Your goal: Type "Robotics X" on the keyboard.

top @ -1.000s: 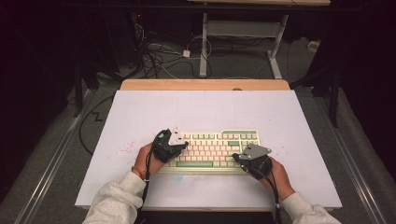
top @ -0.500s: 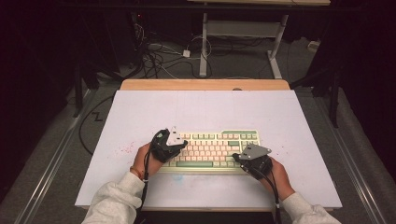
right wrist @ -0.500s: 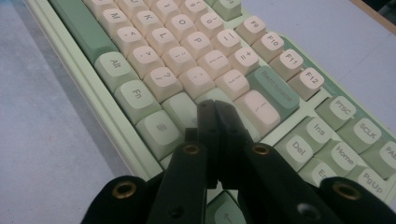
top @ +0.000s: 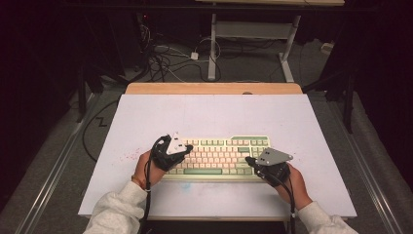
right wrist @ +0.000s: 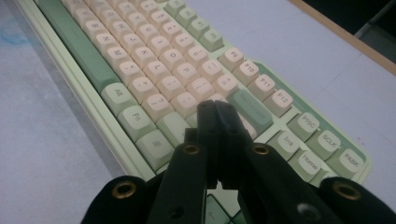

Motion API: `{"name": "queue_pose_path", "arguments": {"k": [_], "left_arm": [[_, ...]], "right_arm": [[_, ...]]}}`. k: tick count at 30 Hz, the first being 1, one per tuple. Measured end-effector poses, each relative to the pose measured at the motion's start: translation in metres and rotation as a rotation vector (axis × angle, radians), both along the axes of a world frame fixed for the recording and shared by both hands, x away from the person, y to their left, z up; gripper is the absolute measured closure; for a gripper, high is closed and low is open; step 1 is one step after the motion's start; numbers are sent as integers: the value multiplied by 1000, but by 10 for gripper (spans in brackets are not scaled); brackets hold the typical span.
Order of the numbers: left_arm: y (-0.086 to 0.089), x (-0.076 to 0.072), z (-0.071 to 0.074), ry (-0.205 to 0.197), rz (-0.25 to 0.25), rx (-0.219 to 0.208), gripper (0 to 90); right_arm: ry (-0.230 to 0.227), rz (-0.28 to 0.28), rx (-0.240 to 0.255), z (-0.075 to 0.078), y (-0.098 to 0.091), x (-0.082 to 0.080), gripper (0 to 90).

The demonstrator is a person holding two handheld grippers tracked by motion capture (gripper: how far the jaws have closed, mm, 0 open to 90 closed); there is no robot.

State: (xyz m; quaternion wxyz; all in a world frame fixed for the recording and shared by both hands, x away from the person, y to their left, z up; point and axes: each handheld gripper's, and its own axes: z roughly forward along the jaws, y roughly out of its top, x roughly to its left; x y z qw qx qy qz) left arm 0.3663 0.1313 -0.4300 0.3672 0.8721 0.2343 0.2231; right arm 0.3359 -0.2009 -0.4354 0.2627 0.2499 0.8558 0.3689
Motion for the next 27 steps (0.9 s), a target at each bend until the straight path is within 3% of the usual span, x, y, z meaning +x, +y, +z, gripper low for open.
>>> {"name": "queue_pose_path", "arguments": {"k": [9, 27], "left_arm": [[14, -8, 1, -40, 16, -8, 876], [40, -25, -3, -74, 36, -12, 875]], "right_arm": [[-21, -11, 33, 10, -8, -6, 900], [-16, -10, 32, 11, -10, -4, 900]]}}
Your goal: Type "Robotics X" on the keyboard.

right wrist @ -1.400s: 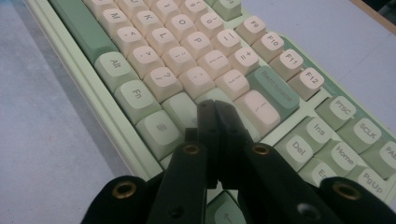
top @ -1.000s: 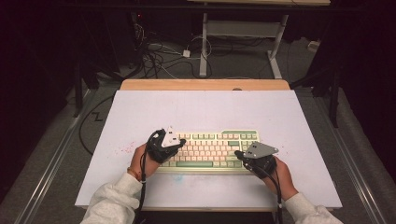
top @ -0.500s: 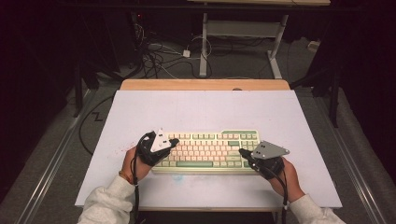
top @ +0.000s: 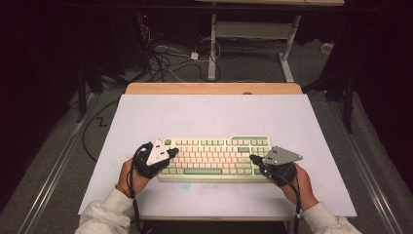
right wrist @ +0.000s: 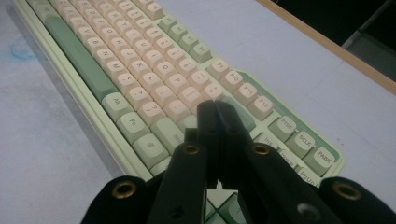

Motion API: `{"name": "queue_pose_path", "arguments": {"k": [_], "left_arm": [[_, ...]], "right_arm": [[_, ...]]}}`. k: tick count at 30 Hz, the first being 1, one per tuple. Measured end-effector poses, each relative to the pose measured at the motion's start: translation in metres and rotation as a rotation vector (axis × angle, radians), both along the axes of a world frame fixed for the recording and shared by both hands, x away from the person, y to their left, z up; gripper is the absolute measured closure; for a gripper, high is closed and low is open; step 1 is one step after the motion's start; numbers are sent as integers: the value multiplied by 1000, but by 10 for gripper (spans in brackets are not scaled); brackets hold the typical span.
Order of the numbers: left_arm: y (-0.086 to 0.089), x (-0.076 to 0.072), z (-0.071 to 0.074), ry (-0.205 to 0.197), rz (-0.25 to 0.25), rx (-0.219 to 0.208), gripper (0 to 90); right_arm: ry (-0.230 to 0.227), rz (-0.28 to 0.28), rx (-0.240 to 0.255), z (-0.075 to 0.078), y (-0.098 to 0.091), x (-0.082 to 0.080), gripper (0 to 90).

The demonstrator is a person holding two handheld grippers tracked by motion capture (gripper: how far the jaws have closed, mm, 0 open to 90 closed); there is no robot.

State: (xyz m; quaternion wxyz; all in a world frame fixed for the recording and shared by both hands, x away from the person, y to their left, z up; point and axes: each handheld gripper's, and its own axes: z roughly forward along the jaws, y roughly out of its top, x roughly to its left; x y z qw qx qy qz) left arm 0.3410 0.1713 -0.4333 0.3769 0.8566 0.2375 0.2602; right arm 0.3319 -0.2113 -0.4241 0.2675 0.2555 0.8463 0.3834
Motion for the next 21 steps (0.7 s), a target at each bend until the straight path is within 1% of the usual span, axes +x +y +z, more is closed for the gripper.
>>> {"name": "queue_pose_path", "arguments": {"k": [5, 7, 10, 13, 14, 15, 16, 18, 19, 21], "left_arm": [[7, -4, -2, -3, 8, -4, 875], [8, -5, -3, 0, 9, 0, 833], [9, -7, -5, 1, 6, 5, 833], [10, -9, -5, -6, 3, -3, 830], [11, -10, -5, -8, 0, -3, 798], [11, -11, -6, -9, -1, -8, 798], [11, -11, -6, -11, -4, -8, 768], [12, -13, -7, -16, -8, -10, 741], [12, -14, -7, -16, -6, -5, 685], [13, -15, -8, -18, -9, -6, 682]], "right_arm": [[2, -1, 3, 0, 0, 2, 900], [5, -4, 5, 0, 1, 3, 900], [9, -3, 4, 0, 2, 3, 900], [8, 3, 1, 0, 4, 4, 900], [9, 5, 0, 0, 5, 4, 900], [9, 9, -2, -1, 5, 4, 900], [9, 11, -2, -1, 6, 4, 900], [8, 15, -5, -1, 7, 4, 900], [10, 12, -2, -1, 8, 4, 900], [8, 17, -4, 0, 9, 5, 900]]}}
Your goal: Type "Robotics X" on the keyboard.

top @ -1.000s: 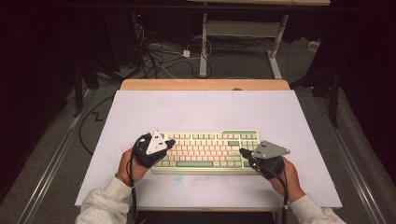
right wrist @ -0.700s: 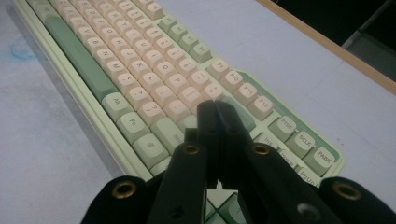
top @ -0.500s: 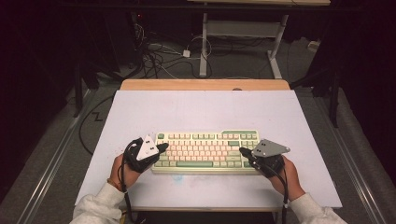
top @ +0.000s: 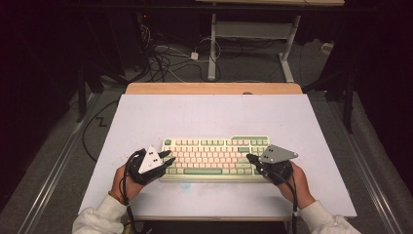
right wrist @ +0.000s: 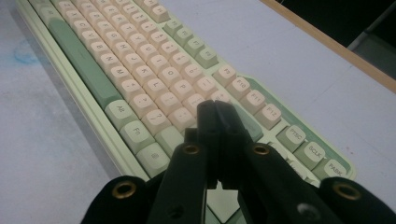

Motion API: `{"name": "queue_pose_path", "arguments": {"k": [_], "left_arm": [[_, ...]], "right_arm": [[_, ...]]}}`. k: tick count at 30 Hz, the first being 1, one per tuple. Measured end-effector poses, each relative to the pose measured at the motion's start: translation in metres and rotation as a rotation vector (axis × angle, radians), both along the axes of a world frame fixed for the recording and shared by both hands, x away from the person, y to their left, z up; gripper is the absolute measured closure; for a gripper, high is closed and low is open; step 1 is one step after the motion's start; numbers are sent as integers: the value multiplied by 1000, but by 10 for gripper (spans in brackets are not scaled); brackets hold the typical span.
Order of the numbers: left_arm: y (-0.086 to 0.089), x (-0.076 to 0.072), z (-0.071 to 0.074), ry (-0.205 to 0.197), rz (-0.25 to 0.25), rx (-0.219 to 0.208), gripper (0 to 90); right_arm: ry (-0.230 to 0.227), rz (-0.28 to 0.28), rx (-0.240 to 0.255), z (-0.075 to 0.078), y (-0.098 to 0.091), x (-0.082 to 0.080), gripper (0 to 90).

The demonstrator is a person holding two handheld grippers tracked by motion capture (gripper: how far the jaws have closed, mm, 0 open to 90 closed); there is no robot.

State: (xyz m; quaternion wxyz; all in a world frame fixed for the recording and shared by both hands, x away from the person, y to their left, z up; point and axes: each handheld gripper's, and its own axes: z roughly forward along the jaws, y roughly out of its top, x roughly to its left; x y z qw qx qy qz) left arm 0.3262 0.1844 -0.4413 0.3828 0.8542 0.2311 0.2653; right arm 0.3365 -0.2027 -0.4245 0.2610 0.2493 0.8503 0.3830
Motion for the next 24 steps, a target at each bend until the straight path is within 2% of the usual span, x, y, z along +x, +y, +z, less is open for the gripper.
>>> {"name": "queue_pose_path", "arguments": {"k": [6, 13, 16, 17, 19, 24], "left_arm": [[1, -3, -4, -1, 22, -8, 424], [6, -6, -9, -10, 59, -35, 241], [8, -8, -10, -8, 62, -34, 227], [8, -9, -11, -8, 63, -33, 227], [9, -10, -12, -6, 66, -30, 227], [11, -14, -15, 2, 67, -26, 227]], "right_arm": [[0, 2, 1, 0, 2, 1, 900], [0, 14, 5, 2, 8, 4, 900], [-1, 21, 2, 2, 10, 5, 900], [-1, 20, 5, 2, 11, 5, 846], [0, 24, 0, 2, 12, 6, 900], [9, 35, -3, 2, 16, 8, 900]]}}
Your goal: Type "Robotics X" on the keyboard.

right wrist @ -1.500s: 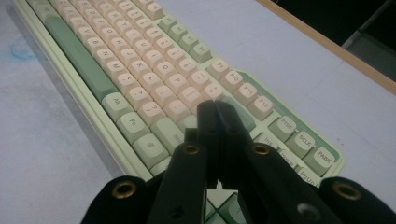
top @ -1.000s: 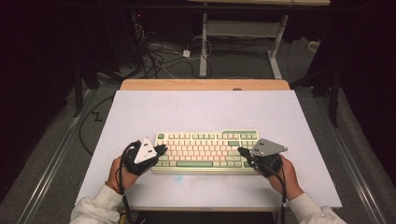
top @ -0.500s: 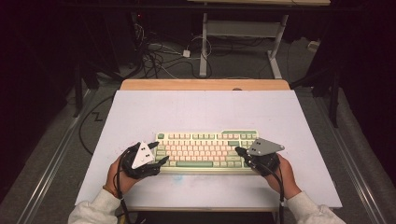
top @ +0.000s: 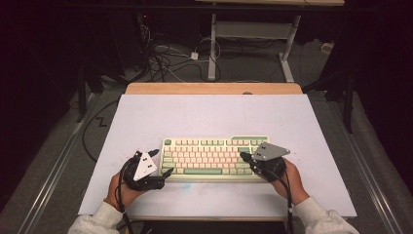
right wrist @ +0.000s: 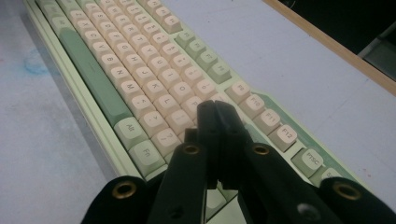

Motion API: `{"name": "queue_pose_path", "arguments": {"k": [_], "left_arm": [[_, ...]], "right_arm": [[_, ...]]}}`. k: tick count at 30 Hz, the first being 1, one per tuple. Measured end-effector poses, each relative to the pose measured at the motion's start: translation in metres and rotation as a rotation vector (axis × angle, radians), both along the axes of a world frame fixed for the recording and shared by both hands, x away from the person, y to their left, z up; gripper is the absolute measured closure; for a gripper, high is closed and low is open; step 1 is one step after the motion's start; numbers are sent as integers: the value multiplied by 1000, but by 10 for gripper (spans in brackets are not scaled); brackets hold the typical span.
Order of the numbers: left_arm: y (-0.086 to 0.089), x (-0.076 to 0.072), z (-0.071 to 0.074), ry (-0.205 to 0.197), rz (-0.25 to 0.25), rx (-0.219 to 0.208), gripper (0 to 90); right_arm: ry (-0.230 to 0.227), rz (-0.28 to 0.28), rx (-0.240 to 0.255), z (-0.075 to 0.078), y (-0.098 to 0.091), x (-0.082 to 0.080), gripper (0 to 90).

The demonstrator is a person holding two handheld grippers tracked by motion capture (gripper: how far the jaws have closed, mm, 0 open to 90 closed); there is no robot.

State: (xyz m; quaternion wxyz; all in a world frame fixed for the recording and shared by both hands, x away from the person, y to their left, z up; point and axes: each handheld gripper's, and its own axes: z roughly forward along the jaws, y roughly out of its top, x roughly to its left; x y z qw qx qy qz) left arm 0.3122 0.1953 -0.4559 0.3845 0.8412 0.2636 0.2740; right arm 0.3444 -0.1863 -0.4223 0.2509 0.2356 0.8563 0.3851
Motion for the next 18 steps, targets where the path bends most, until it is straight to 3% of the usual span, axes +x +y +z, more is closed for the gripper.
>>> {"name": "queue_pose_path", "arguments": {"k": [14, 18], "left_arm": [[7, -12, -8, 25, 1, 16, 227], [11, -14, -8, 27, 11, 2, 227]], "right_arm": [[16, 6, -5, 0, 16, 14, 900], [21, 4, -10, 0, 22, 19, 900]]}}
